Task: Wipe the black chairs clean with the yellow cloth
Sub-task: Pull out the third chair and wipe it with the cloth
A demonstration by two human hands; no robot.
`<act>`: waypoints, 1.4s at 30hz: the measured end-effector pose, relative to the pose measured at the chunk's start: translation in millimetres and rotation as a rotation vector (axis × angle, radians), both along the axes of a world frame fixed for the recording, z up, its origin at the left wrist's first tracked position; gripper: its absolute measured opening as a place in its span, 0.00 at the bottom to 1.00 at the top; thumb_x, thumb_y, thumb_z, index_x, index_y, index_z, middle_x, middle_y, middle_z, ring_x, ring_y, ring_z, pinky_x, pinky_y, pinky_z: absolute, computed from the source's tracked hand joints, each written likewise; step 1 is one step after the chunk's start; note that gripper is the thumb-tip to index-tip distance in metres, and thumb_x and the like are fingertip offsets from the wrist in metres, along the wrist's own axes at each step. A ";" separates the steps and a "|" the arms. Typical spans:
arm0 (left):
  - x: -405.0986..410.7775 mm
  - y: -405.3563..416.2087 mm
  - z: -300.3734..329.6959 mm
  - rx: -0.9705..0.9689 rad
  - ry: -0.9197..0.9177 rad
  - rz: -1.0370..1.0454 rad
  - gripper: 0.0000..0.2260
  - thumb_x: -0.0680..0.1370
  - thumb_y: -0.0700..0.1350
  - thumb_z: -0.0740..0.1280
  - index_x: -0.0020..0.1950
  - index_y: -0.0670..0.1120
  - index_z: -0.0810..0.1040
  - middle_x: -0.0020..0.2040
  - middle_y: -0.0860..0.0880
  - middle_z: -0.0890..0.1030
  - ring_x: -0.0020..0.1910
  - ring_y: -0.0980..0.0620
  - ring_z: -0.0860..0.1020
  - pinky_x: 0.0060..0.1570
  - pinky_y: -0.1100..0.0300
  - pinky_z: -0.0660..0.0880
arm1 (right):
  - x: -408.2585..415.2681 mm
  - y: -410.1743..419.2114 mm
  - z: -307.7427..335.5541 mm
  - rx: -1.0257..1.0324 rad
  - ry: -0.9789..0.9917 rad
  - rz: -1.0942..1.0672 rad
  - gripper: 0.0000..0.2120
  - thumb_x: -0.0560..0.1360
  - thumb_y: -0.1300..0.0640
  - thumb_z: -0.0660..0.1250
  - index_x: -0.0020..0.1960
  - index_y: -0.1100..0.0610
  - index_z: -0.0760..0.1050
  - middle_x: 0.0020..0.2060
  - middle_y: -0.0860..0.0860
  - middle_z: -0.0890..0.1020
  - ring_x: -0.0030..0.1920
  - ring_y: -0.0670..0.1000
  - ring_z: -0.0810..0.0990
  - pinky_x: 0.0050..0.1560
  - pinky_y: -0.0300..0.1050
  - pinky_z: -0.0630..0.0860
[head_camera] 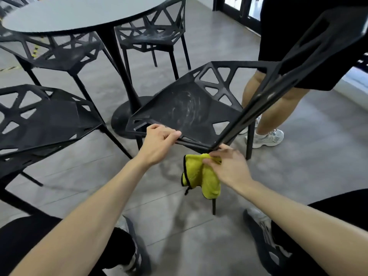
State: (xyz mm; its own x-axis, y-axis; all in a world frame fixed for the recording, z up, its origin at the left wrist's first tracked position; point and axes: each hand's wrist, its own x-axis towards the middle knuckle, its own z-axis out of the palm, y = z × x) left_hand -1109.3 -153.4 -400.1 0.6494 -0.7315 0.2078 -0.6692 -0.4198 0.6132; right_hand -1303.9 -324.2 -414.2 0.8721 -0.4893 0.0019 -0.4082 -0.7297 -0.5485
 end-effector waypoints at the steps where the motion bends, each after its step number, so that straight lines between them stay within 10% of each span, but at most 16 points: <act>1: -6.1 3.4 1.5 0.011 -0.007 -0.018 0.23 0.84 0.61 0.56 0.33 0.51 0.68 0.33 0.48 0.74 0.42 0.51 0.75 0.71 0.46 0.64 | -5.0 6.9 -0.8 -0.028 -0.010 -0.030 0.17 0.78 0.40 0.74 0.58 0.51 0.88 0.67 0.49 0.83 0.66 0.56 0.82 0.65 0.48 0.75; 9: -83.1 -10.2 13.2 0.093 0.011 -0.140 0.27 0.82 0.71 0.57 0.40 0.51 0.78 0.34 0.56 0.77 0.44 0.59 0.79 0.78 0.49 0.60 | -60.6 32.1 -16.9 0.110 -0.229 -0.283 0.09 0.80 0.48 0.74 0.58 0.49 0.88 0.77 0.55 0.71 0.78 0.54 0.70 0.69 0.46 0.69; 14: -54.5 41.5 12.7 0.169 -0.018 -0.081 0.32 0.81 0.73 0.60 0.74 0.51 0.75 0.70 0.53 0.79 0.72 0.53 0.73 0.75 0.50 0.69 | -84.7 36.1 -27.3 0.051 -0.403 -0.263 0.07 0.80 0.51 0.74 0.56 0.49 0.87 0.80 0.58 0.66 0.80 0.55 0.66 0.74 0.47 0.69; 19: -40.0 57.9 -6.0 0.404 -0.144 0.149 0.40 0.79 0.79 0.48 0.57 0.46 0.81 0.58 0.45 0.84 0.59 0.40 0.81 0.54 0.46 0.78 | -70.6 41.9 -25.3 0.029 -0.362 -0.327 0.10 0.84 0.50 0.68 0.60 0.50 0.85 0.77 0.65 0.67 0.64 0.64 0.79 0.65 0.56 0.78; 28: -64.0 70.3 -7.2 0.442 -0.198 0.218 0.42 0.74 0.85 0.45 0.53 0.51 0.80 0.44 0.48 0.84 0.50 0.42 0.83 0.52 0.45 0.80 | -63.1 39.4 -48.5 0.108 -0.320 -0.309 0.19 0.83 0.34 0.56 0.56 0.45 0.79 0.71 0.73 0.70 0.72 0.65 0.73 0.68 0.52 0.75; 35: -86.3 98.7 4.5 0.491 -0.165 0.287 0.40 0.69 0.88 0.47 0.47 0.55 0.78 0.43 0.50 0.87 0.49 0.44 0.83 0.53 0.48 0.80 | -55.2 42.3 -39.9 0.044 -0.276 -0.273 0.07 0.85 0.49 0.65 0.52 0.49 0.81 0.79 0.73 0.56 0.76 0.68 0.67 0.75 0.49 0.67; 39: -99.0 102.4 8.1 0.533 -0.173 0.361 0.41 0.67 0.89 0.46 0.45 0.56 0.77 0.36 0.54 0.84 0.44 0.49 0.82 0.49 0.51 0.81 | -33.1 31.5 -28.9 0.063 -0.182 -0.167 0.19 0.83 0.32 0.54 0.54 0.42 0.76 0.76 0.72 0.66 0.73 0.69 0.71 0.73 0.55 0.70; 42: -106.5 90.1 16.1 0.570 -0.182 0.436 0.44 0.64 0.91 0.46 0.43 0.55 0.79 0.37 0.55 0.84 0.44 0.50 0.82 0.48 0.53 0.81 | -22.3 9.9 -17.4 -0.099 0.010 -0.071 0.10 0.86 0.50 0.62 0.57 0.54 0.79 0.79 0.72 0.58 0.76 0.64 0.65 0.71 0.51 0.68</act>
